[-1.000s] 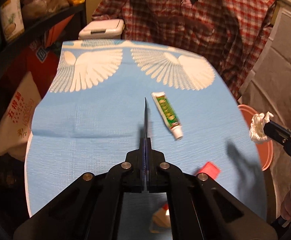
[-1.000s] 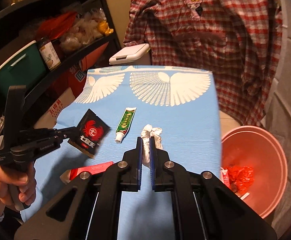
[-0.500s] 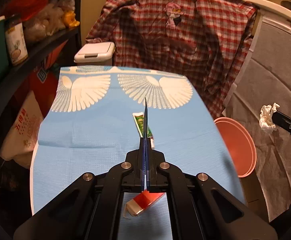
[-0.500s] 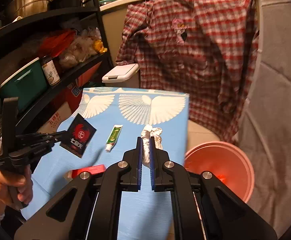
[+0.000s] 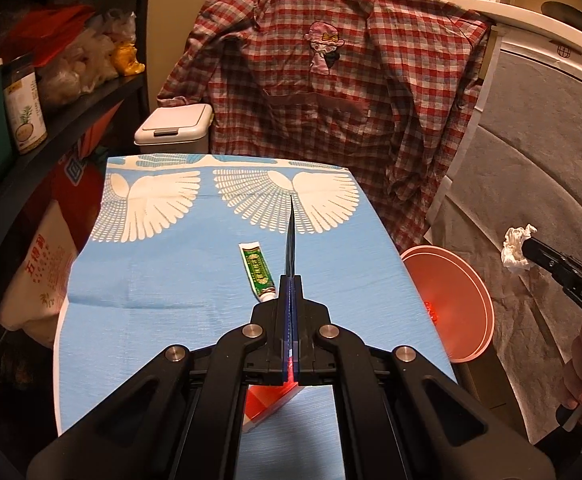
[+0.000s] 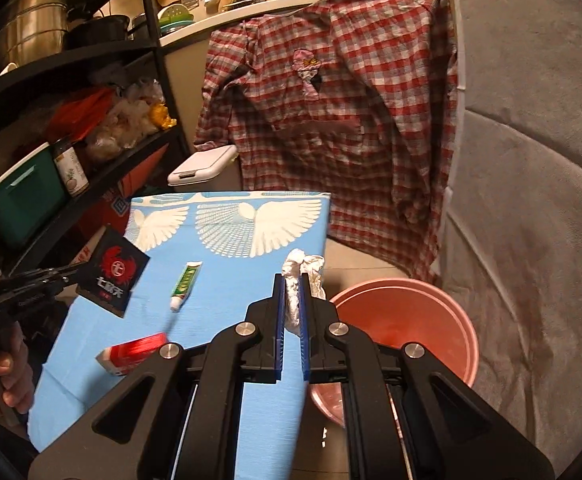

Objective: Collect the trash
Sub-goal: 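Carry the black packet and tissue over the pink bucket with both grippers, then open both grippers to drop the packet and tissue into the bucket, then move the left gripper to the red box while the right gripper approaches the green tube, then grasp the red-and-white box with the left gripper while the right gripper grasps the green toothpaste tube, then carry the red box and green tube over the pink bucket with both grippers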

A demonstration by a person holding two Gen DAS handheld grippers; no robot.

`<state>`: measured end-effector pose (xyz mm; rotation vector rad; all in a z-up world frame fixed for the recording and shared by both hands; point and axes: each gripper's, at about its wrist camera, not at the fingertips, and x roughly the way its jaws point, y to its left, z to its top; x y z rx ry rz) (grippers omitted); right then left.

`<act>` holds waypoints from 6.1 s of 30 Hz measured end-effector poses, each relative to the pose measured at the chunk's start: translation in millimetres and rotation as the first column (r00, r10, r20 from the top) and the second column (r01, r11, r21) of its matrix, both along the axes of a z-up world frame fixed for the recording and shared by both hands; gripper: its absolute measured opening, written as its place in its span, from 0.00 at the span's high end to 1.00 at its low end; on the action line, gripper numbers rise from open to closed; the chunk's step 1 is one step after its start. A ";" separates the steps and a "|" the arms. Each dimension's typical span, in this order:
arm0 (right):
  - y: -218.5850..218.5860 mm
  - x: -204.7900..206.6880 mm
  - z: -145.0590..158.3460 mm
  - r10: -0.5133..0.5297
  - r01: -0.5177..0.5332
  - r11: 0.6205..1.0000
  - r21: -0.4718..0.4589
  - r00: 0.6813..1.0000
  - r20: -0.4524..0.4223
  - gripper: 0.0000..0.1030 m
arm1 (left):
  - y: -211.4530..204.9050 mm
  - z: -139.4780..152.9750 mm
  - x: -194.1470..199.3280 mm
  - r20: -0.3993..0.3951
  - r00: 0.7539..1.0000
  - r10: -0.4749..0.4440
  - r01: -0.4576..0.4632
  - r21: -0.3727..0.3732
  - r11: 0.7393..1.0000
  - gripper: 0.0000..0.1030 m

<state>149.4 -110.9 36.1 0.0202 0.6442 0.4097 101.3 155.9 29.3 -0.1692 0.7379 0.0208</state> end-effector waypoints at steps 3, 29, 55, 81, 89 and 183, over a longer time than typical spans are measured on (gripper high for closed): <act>-5.4 2.1 -3.2 -0.010 0.010 1.000 0.006 1.000 -0.009 0.93 | -5.0 -0.5 1.7 0.001 1.000 -0.010 0.010 0.003 1.000 1.00; -35.2 11.7 -14.3 -0.061 0.060 0.998 -0.022 0.998 -0.011 0.93 | -52.1 0.6 25.3 0.007 0.998 -0.063 0.063 -0.003 0.998 1.00; -74.1 43.3 -42.3 -0.143 0.143 0.990 -0.013 0.985 -0.095 0.93 | -162.6 -15.1 67.9 -0.025 0.981 -0.194 0.193 -0.031 0.981 1.00; -86.0 56.9 -60.0 -0.189 0.184 0.981 -0.054 0.973 -0.130 0.75 | -188.0 -39.4 89.9 -0.075 0.969 -0.234 0.232 -0.035 0.972 0.85; -71.3 45.0 -47.5 -0.178 0.174 0.984 -0.048 0.978 -0.107 0.74 | -161.4 -22.5 69.5 -0.046 0.976 -0.212 0.212 -0.005 0.977 0.85; 184.0 65.5 -74.2 0.133 -0.169 0.963 -0.208 0.975 -0.179 0.73 | 109.1 -93.9 25.2 -0.301 0.952 0.056 -0.072 -0.040 0.997 0.75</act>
